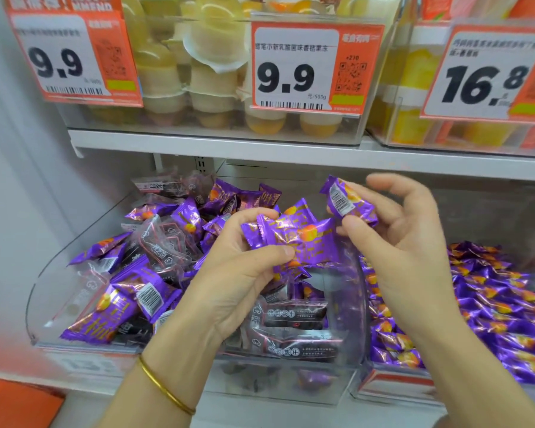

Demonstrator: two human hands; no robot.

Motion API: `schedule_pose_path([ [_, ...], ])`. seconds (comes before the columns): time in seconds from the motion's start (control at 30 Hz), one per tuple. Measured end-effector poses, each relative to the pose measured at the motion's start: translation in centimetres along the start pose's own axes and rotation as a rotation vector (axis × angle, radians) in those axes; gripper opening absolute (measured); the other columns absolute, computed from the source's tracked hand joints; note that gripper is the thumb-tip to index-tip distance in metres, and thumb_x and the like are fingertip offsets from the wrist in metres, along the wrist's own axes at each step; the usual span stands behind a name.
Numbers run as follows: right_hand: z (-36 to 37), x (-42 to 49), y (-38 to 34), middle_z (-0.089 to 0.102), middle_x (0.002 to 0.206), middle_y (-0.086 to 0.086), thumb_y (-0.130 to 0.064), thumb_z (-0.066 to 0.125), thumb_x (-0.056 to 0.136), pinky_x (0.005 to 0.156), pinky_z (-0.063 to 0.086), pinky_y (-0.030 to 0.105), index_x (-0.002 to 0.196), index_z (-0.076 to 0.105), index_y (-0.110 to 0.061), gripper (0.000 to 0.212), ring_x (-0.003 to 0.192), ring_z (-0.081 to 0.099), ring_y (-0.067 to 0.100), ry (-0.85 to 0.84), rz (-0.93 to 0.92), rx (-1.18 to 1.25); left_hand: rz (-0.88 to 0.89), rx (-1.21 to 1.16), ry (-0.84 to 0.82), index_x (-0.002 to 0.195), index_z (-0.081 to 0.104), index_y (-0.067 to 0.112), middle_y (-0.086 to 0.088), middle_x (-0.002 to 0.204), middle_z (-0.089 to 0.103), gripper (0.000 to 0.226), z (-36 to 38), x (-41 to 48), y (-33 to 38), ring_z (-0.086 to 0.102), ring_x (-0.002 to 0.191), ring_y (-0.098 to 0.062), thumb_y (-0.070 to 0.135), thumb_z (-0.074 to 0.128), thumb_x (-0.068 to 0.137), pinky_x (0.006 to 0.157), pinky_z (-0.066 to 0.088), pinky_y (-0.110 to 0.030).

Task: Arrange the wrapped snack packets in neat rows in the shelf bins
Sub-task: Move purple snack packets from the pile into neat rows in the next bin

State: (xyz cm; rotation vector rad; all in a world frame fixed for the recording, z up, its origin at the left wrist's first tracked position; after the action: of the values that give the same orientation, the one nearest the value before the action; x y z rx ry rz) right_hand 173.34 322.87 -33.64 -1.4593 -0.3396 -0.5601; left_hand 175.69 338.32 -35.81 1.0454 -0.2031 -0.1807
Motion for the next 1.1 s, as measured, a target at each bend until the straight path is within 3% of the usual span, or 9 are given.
schedule_pose_path([
  [0.17, -0.1, -0.1, 0.4, 0.059, 0.121, 0.005, 0.0, 0.066, 0.07, 0.077, 0.05, 0.017, 0.087, 0.072, -0.02, 0.026, 0.104, 0.062, 0.005, -0.107, 0.013, -0.028, -0.017, -0.055, 0.042, 0.096, 0.054, 0.014, -0.01, 0.078, 0.069, 0.04, 0.1, 0.2, -0.4, 0.065, 0.065, -0.019, -0.019, 0.056, 0.074, 0.061, 0.057, -0.026],
  [0.3, 0.4, -0.4, 0.8, 0.056, 0.119, -0.01, -0.024, 0.07, 0.07, 0.082, 0.052, 0.032, 0.089, 0.072, -0.036, 0.022, 0.109, 0.057, 0.004, -0.211, 0.047, -0.238, 0.015, -0.097, 0.083, 0.096, 0.051, 0.013, -0.011, 0.078, 0.069, 0.042, 0.1, 0.4, -0.3, 0.064, 0.064, -0.02, -0.011, 0.062, 0.064, 0.06, 0.056, -0.026],
  [0.4, 0.5, -0.5, 0.8, 0.057, 0.116, -0.015, -0.04, 0.064, 0.07, 0.082, 0.05, 0.027, 0.088, 0.072, -0.035, 0.02, 0.108, 0.056, 0.001, -0.214, 0.072, -0.265, 0.061, -0.081, 0.096, 0.093, 0.052, 0.013, -0.013, 0.078, 0.067, 0.037, 0.3, 0.3, -0.2, 0.064, 0.063, -0.019, -0.016, 0.058, 0.071, 0.057, 0.054, -0.024],
  [0.5, 0.5, -0.4, 0.9, 0.061, 0.114, -0.011, -0.019, 0.07, 0.074, 0.082, 0.049, 0.02, 0.083, 0.072, -0.028, 0.012, 0.103, 0.059, 0.002, -0.157, 0.112, -0.214, 0.078, -0.055, 0.087, 0.09, 0.052, 0.012, -0.014, 0.076, 0.066, 0.035, 0.5, 0.2, -0.2, 0.064, 0.06, -0.019, -0.019, 0.054, 0.076, 0.054, 0.052, -0.023],
  [0.6, 0.0, -0.2, 1.3, 0.062, 0.116, -0.002, 0.003, 0.073, 0.074, 0.078, 0.051, 0.018, 0.098, 0.058, -0.021, 0.037, 0.095, 0.062, 0.003, -0.135, 0.22, -0.129, 0.115, -0.038, 0.062, 0.092, 0.051, 0.012, -0.014, 0.078, 0.067, 0.035, 0.5, 0.3, -0.1, 0.065, 0.062, -0.02, -0.019, 0.053, 0.077, 0.055, 0.052, -0.024],
  [0.7, -0.5, 0.1, 0.9, 0.067, 0.107, 0.001, 0.001, 0.071, 0.075, 0.076, 0.051, 0.016, 0.109, 0.059, -0.021, 0.042, 0.091, 0.066, 0.005, -0.203, 0.288, -0.144, 0.156, -0.015, 0.009, 0.093, 0.051, 0.012, -0.008, 0.075, 0.069, 0.029, 0.9, 0.3, 0.2, 0.066, 0.064, -0.018, -0.004, 0.059, 0.07, 0.057, 0.053, -0.023],
  [0.9, -3.2, -0.3, -0.5, 0.074, 0.09, 0.0, -0.004, 0.075, 0.07, 0.069, 0.051, 0.017, 0.098, 0.068, -0.016, 0.031, 0.079, 0.067, 0.008, -0.228, 0.303, -0.025, 0.201, 0.134, -0.037, 0.083, 0.055, 0.017, -0.009, 0.082, 0.066, 0.029, 2.6, 1.2, -0.2, 0.063, 0.065, -0.017, 0.006, 0.076, 0.066, 0.063, 0.053, -0.027],
  [1.0, -7.7, -0.8, -0.9, 0.073, 0.083, 0.002, -0.006, 0.076, 0.066, 0.066, 0.051, 0.017, 0.089, 0.073, -0.017, 0.026, 0.071, 0.066, 0.009, -0.095, 0.312, 0.003, 0.274, 0.392, -0.064, 0.076, 0.062, 0.031, -0.019, 0.097, 0.064, 0.028, 4.7, 1.8, -0.7, 0.064, 0.086, -0.038, 0.026, 0.079, 0.055, 0.085, 0.05, -0.045],
  [1.1, -14.4, -0.3, -0.8, 0.071, 0.072, -0.002, 0.002, 0.068, 0.071, 0.061, 0.05, 0.013, 0.091, 0.068, -0.015, 0.026, 0.063, 0.064, 0.006, 0.113, 0.311, -0.188, 0.259, 0.594, -0.138, 0.076, 0.06, 0.035, -0.011, 0.086, 0.064, 0.028, 8.1, 2.4, -1.4, 0.064, 0.087, -0.04, 0.032, 0.076, 0.054, 0.083, 0.049, -0.047],
])
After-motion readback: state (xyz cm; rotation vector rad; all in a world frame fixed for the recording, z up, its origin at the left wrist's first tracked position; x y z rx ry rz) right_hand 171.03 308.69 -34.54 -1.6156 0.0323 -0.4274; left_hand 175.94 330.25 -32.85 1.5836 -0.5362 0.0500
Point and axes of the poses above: each hand's wrist, its own x-axis towards the middle knuckle, its own z-axis out of the palm, y = z × x, the point moved 4 cm from there along x, towards the middle knuckle
